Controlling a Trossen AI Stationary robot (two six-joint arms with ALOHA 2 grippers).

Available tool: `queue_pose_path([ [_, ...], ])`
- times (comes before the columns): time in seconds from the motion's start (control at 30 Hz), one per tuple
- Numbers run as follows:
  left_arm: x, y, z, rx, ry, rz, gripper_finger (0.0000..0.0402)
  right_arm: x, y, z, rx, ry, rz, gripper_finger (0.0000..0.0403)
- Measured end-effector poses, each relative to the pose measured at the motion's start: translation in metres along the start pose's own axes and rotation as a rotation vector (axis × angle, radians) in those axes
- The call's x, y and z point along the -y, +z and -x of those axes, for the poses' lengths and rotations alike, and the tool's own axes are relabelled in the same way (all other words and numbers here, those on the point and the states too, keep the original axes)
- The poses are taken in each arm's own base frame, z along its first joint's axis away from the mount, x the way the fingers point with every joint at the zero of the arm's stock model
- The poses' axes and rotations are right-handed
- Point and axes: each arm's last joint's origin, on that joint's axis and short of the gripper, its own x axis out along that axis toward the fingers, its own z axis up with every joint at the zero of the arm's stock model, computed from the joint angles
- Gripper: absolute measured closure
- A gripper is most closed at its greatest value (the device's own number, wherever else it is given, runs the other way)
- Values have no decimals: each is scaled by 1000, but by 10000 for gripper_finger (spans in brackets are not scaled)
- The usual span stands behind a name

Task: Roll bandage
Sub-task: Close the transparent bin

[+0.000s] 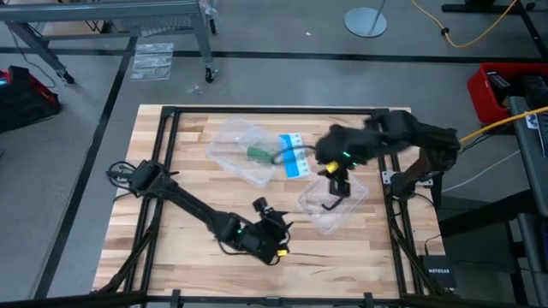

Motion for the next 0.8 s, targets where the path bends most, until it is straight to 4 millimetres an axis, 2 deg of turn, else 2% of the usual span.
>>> queue_pose_path([
  [0.2, -5, 2, -32, 17, -12, -50, 247, -40, -28, 37, 130, -61, 38, 260],
  [0.33, -16, 7, -48, 6, 0, -29, 247, -62, -50, 36, 154, -139, 37, 260],
  [0.47, -25, 15, -61, 7, -41, -30, 247, -76, -81, 15, 116, -233, 26, 260],
  [0.67, -34, 23, -78, 22, -120, -33, 247, -84, -131, -38, 88, -440, -66, 260],
  [0.8, -36, 17, -92, 3, -142, -26, 247, -82, -163, -79, 46, -525, -140, 260],
])
